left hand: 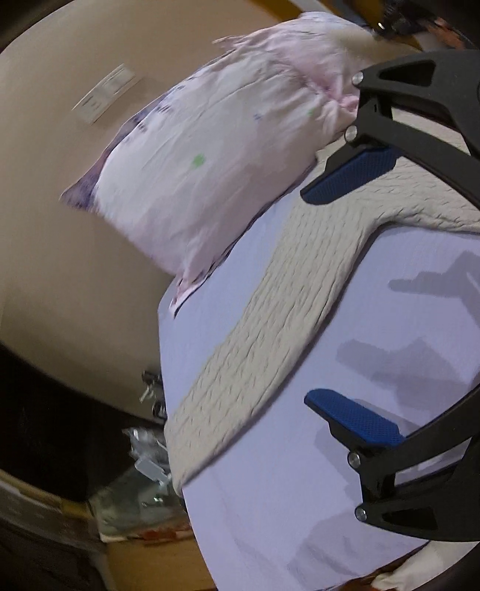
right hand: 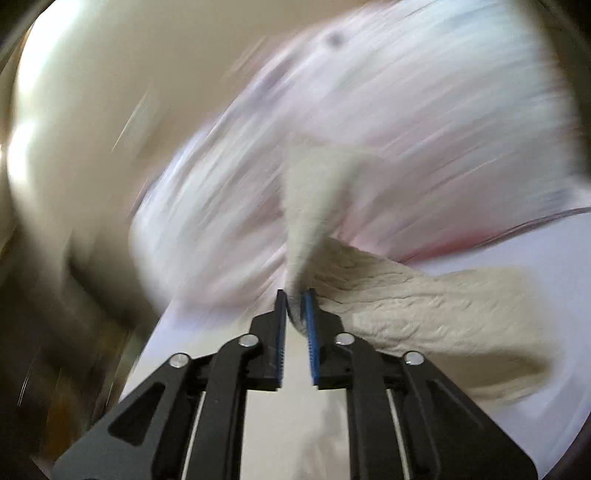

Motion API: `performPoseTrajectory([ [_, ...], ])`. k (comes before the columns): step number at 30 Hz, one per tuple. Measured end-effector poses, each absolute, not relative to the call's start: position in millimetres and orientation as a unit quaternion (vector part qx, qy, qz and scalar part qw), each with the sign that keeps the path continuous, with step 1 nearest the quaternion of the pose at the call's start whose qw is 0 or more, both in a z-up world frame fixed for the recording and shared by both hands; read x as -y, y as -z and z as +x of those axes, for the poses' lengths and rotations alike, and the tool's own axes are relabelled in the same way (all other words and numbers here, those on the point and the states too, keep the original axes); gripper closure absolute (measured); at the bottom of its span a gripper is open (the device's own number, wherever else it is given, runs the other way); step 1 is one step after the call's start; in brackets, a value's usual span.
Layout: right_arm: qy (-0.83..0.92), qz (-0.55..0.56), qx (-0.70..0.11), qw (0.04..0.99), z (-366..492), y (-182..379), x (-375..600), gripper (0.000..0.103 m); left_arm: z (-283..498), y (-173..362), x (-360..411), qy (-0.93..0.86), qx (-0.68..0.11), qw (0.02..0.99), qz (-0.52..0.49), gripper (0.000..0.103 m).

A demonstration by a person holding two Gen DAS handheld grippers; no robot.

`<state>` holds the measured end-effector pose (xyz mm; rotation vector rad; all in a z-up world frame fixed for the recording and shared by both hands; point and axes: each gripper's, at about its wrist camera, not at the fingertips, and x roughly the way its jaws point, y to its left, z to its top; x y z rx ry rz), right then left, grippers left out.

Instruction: Fold small clothes

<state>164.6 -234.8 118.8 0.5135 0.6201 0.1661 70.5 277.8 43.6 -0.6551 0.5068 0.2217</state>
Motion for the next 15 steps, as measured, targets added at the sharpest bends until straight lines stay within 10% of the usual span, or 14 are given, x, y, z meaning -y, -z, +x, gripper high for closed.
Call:
performPoseTrajectory([
  [6, -0.122, 0.253, -0.286, 0.916, 165.5, -118.5, 199.2, 0.028, 74.3, -24.6, -329.0, -0.13, -0.249, 0.871, -0.402, 0.02],
  [15, -0.036, 0.283, -0.296, 0.911, 121.4, -97.8, 251.6, 0.028, 100.0, -1.9, -392.1, -0.17, -0.241, 0.813, -0.502, 0.043],
])
